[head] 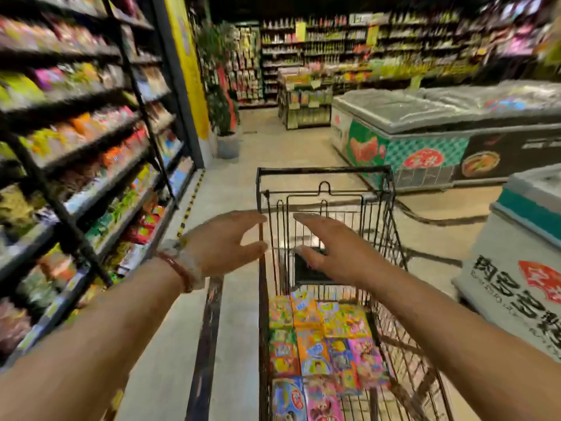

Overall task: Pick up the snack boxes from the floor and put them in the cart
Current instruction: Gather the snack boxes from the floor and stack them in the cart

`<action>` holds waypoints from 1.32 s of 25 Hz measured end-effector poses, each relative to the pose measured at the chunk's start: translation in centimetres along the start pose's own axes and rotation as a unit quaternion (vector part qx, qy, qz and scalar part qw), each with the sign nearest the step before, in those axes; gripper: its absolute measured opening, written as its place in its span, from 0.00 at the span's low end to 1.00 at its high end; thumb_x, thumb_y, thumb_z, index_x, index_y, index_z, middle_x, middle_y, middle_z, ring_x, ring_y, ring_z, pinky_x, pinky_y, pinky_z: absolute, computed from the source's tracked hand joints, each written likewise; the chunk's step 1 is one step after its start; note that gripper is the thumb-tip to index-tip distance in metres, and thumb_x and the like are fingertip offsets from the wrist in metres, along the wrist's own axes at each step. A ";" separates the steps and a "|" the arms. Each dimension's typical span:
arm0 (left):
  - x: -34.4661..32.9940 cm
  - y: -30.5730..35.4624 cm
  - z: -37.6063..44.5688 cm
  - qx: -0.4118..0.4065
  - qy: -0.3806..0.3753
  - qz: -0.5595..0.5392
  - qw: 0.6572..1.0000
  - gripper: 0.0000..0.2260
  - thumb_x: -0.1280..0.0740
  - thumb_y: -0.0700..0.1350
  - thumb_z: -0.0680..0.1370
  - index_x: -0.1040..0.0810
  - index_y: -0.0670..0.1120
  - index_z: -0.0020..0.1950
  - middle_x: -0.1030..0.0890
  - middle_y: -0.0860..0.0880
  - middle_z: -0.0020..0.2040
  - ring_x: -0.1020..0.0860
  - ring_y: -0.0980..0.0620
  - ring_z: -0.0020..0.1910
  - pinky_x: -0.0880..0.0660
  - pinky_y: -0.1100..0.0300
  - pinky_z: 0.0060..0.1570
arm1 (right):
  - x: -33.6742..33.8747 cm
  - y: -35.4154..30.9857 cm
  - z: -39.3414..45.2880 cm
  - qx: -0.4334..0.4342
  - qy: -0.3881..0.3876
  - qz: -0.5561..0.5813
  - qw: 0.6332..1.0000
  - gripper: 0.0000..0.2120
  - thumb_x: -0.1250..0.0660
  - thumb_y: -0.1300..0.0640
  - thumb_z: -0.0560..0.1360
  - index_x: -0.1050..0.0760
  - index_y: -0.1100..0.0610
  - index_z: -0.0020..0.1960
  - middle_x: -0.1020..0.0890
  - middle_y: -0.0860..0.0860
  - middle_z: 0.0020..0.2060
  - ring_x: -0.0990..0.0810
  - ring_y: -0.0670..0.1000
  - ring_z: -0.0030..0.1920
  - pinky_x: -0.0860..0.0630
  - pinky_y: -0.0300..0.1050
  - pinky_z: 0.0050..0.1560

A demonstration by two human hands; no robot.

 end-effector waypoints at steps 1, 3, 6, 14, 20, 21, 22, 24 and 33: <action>2.6 0.3 -1.4 -0.008 0.015 0.032 0.999 0.25 0.41 0.57 0.80 0.40 0.53 0.75 0.37 0.55 0.74 0.33 0.55 0.66 0.42 0.69 0.54 | 2.0 -1.6 0.4 0.028 0.013 -0.012 0.999 0.29 0.38 0.49 0.79 0.44 0.52 0.77 0.38 0.51 0.75 0.40 0.50 0.74 0.48 0.32 0.66; 6.2 0.5 -4.6 -0.001 0.046 0.068 0.997 0.29 0.43 0.64 0.77 0.42 0.53 0.75 0.38 0.55 0.75 0.36 0.56 0.70 0.43 0.68 0.60 | 5.1 -4.5 0.9 0.065 0.022 -0.040 0.997 0.30 0.40 0.45 0.79 0.45 0.50 0.77 0.40 0.50 0.75 0.42 0.50 0.74 0.47 0.36 0.69; 8.7 0.9 -9.9 0.023 0.096 0.134 0.986 0.44 0.55 0.78 0.66 0.45 0.55 0.76 0.40 0.55 0.76 0.40 0.55 0.73 0.42 0.63 0.67 | 7.1 -8.1 0.3 0.099 -0.008 -0.109 0.989 0.31 0.46 0.38 0.78 0.48 0.47 0.77 0.44 0.50 0.77 0.45 0.51 0.75 0.45 0.44 0.72; 8.1 6.0 -21.0 0.208 0.123 0.174 0.955 0.45 0.62 0.73 0.61 0.47 0.58 0.76 0.45 0.55 0.77 0.45 0.55 0.75 0.46 0.58 0.71 | 7.3 -13.7 -5.7 0.230 -0.067 -0.192 0.952 0.42 0.63 0.26 0.69 0.51 0.45 0.78 0.44 0.51 0.77 0.46 0.52 0.75 0.47 0.48 0.72; 7.1 9.4 -29.5 0.320 0.088 0.197 0.923 0.47 0.64 0.76 0.60 0.48 0.59 0.76 0.45 0.55 0.77 0.44 0.53 0.74 0.45 0.53 0.72 | 6.6 -18.7 -10.1 0.327 -0.046 -0.133 0.935 0.40 0.65 0.29 0.70 0.52 0.45 0.78 0.40 0.50 0.74 0.43 0.52 0.73 0.46 0.48 0.70; 7.3 9.8 -31.1 0.336 0.089 0.199 0.916 0.49 0.66 0.79 0.58 0.48 0.60 0.76 0.45 0.56 0.77 0.44 0.54 0.74 0.45 0.53 0.72 | 6.5 -19.9 -10.7 0.343 -0.042 -0.127 0.930 0.41 0.66 0.29 0.69 0.52 0.45 0.78 0.39 0.50 0.73 0.42 0.52 0.72 0.45 0.48 0.70; 7.6 10.4 -32.8 0.353 0.087 0.203 0.909 0.52 0.68 0.80 0.56 0.49 0.60 0.76 0.46 0.56 0.77 0.45 0.54 0.75 0.46 0.53 0.72 | 6.4 -21.2 -11.4 0.359 -0.039 -0.122 0.925 0.42 0.68 0.30 0.68 0.51 0.44 0.77 0.38 0.50 0.73 0.41 0.52 0.72 0.45 0.49 0.70; 8.1 11.9 -36.3 0.384 0.084 0.210 0.895 0.51 0.66 0.79 0.57 0.50 0.60 0.77 0.47 0.56 0.77 0.46 0.54 0.75 0.48 0.55 0.72 | 6.2 -23.9 -12.5 0.388 -0.037 -0.117 0.914 0.43 0.70 0.30 0.66 0.52 0.44 0.77 0.39 0.50 0.73 0.42 0.52 0.72 0.46 0.48 0.70; 9.5 19.9 -57.5 0.520 0.094 0.239 0.815 0.51 0.67 0.80 0.58 0.45 0.58 0.76 0.43 0.55 0.77 0.43 0.53 0.75 0.46 0.55 0.72 | 3.1 -40.0 -23.0 0.536 -0.066 -0.055 0.840 0.47 0.72 0.25 0.64 0.53 0.45 0.78 0.43 0.50 0.75 0.45 0.53 0.74 0.49 0.51 0.73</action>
Point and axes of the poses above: each hand's wrist, its own z-axis towards the middle knuckle, its own x-axis out of the back of the hand, y = z × x, the point moved 2 cm from there along z, towards the middle knuckle
